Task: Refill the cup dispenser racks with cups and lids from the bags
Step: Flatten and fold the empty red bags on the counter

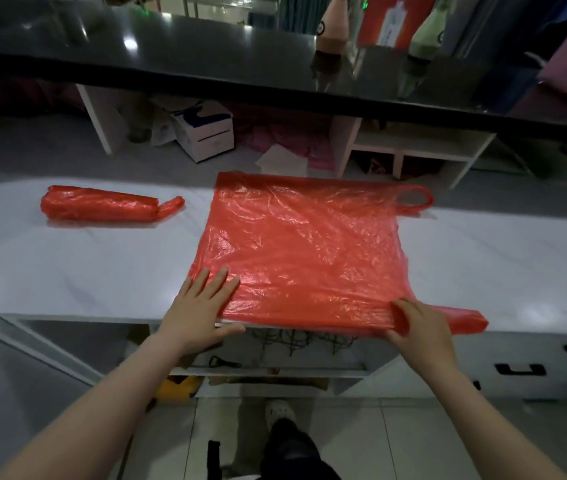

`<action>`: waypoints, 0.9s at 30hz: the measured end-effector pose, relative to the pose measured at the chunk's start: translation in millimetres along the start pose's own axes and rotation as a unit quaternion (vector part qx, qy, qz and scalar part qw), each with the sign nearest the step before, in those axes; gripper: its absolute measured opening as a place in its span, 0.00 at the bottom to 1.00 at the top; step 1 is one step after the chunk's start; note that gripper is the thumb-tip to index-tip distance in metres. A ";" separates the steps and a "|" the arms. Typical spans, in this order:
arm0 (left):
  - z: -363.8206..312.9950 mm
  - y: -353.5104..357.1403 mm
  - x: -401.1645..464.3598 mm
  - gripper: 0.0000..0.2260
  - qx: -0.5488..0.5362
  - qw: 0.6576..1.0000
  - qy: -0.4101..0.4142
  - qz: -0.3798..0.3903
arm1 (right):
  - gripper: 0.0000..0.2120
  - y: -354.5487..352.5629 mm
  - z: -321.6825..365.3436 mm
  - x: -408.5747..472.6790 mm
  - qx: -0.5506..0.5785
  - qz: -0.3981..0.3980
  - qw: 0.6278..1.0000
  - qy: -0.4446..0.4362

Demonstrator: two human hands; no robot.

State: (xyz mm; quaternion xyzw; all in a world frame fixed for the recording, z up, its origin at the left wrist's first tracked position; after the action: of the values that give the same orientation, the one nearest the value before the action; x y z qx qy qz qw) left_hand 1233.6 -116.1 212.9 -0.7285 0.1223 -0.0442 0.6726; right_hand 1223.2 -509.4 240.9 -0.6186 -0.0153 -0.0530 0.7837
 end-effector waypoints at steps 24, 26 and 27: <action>8.5 -1.6 -0.6 0.44 0.017 1.000 0.005 0.000 | 0.17 -4.3 44.2 2.6 -0.033 -0.153 0.960 -0.231; 8.4 -1.5 -1.9 0.44 0.009 1.000 0.008 -0.003 | 0.17 -2.5 30.1 4.0 -0.030 -0.149 0.966 -0.208; 8.5 -1.0 -3.1 0.43 0.008 1.000 0.008 -0.002 | 0.16 -0.9 22.4 3.9 -0.023 -0.142 0.970 -0.195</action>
State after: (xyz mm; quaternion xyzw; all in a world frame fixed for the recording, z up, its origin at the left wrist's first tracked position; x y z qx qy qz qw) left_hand 1232.6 -107.1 213.4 -0.7229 0.1260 -0.0528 0.6773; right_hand 1227.9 -488.1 247.4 -0.6265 -0.2543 -0.0423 0.7355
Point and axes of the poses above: each hand's wrist, its own x-axis towards the middle knuckle, its own y-axis out of the palm, z = x × y, the point moved 3 cm from there along x, towards the middle knuckle, and after that the axes turned 4 degrees about -z, right-handed, at the moved point
